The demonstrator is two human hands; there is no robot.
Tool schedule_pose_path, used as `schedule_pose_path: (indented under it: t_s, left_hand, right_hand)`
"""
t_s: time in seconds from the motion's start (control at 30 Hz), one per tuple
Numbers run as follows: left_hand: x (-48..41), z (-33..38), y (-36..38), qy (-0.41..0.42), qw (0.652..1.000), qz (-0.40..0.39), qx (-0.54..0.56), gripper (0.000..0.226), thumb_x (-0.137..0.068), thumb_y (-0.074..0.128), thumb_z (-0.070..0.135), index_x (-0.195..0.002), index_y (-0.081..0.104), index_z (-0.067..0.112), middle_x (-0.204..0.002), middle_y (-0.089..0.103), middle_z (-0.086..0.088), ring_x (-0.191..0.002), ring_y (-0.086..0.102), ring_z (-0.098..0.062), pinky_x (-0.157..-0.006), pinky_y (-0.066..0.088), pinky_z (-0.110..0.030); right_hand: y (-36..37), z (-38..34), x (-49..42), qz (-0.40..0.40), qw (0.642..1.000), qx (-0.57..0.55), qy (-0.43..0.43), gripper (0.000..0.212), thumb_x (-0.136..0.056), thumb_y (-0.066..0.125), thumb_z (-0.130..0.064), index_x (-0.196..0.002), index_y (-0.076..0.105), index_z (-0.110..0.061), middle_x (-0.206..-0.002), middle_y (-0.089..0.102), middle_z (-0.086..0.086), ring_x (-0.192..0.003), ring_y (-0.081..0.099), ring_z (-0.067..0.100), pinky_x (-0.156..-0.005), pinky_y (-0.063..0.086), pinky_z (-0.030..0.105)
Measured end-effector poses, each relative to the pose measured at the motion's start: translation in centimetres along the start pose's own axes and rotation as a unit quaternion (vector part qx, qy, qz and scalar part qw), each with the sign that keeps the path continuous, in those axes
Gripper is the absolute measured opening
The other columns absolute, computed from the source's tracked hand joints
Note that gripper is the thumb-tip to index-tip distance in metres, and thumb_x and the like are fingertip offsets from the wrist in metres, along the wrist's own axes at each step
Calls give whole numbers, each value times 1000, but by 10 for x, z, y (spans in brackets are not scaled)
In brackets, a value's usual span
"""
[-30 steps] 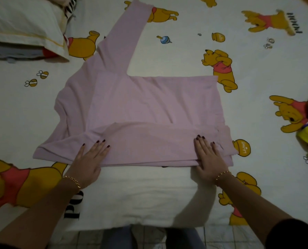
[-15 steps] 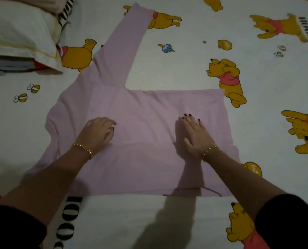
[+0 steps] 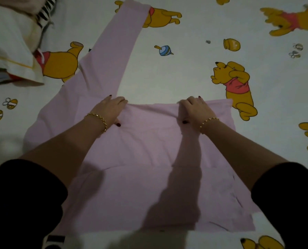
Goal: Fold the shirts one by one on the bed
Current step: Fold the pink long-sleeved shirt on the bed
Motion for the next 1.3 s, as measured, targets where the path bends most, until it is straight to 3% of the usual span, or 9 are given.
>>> schedule_pose_path:
  t_s: [0.1, 0.23, 0.37, 0.57, 0.73, 0.8, 1.0, 1.13, 1.3]
  left_hand:
    - [-2, 1, -12, 17, 999, 28, -26, 68, -63, 83, 42, -112, 53, 6, -111, 55, -14, -101, 53, -32, -96, 41, -42]
    - [6, 20, -34, 65, 979, 67, -182, 48, -73, 73, 47, -100, 58, 11, -100, 60, -7, -98, 55, -26, -106, 30, -35]
    - [39, 41, -39, 121, 960, 60, -246, 11, -87, 53, 17, -97, 57, 17, -95, 64, -1, -89, 59, -23, -89, 38, -31]
    - [109, 60, -37, 93, 965, -24, -243, 23, -95, 42, 17, -118, 40, 19, -109, 60, 1, -94, 64, -21, -63, 37, -30]
    - [177, 101, -26, 91, 980, 47, -173, 26, -75, 68, 10, -100, 60, 12, -83, 68, -3, -68, 68, -25, -50, 44, -27]
    - [194, 110, 1, 60, 991, -2, -121, 26, -87, 53, 11, -112, 55, 13, -98, 67, -3, -84, 68, -27, -60, 47, -30]
    - [214, 120, 45, 4, 998, -33, 46, 43, -90, 37, 60, -99, 49, 19, -99, 65, -4, -89, 63, -24, -69, 47, -32]
    - [185, 104, 16, -54, 985, 66, 149, 28, -95, 43, 41, -84, 51, 16, -84, 63, -8, -76, 60, -26, -63, 46, -32]
    - [143, 88, 11, -93, 972, 116, 180, 33, -96, 38, 9, -127, 51, 13, -120, 55, -9, -108, 51, -29, -87, 41, -42]
  right_hand:
    - [5, 6, -3, -27, 999, 34, 14, 38, -86, 61, -23, -120, 47, -13, -118, 53, 9, -111, 47, 28, -103, 30, 39]
    - [-8, 18, 10, -17, 997, 55, 58, 42, -84, 59, -50, -102, 50, -14, -103, 60, 6, -102, 55, 28, -88, 33, 40]
    - [-31, 6, 45, 58, 994, 82, 34, 17, -94, 50, -28, -94, 50, -11, -91, 63, 10, -90, 58, 31, -80, 34, 40]
    - [-35, -18, 125, 126, 988, 86, -31, 18, -74, 73, -16, -69, 57, -11, -53, 59, 8, -46, 57, 28, -53, 43, 32]
    - [7, -39, 196, -23, 998, 55, -13, 29, -99, 41, -32, -113, 61, -16, -101, 70, 8, -89, 66, 30, -73, 46, 34]
    - [28, -47, 225, -77, 996, 37, 7, 35, -98, 38, -44, -122, 51, -22, -117, 63, 2, -105, 59, 25, -75, 40, 32]
    - [48, -48, 249, -73, 996, -43, -11, 53, -82, 33, -73, -102, 46, -26, -102, 57, -3, -93, 52, 18, -74, 42, 32]
    - [30, -31, 219, -18, 999, -35, 30, 35, -96, 32, -42, -107, 53, -18, -106, 56, 4, -101, 51, 24, -79, 43, 36]
    - [18, -12, 172, 1, 994, -76, 79, 33, -96, 36, -9, -127, 46, -16, -132, 48, 4, -122, 42, 23, -99, 33, 37]
Point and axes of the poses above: each hand's wrist, its own x-axis away from the middle knuckle, its own y-axis out of the palm, z = x × y, the point moved 9 cm from there along -x, towards the middle knuckle
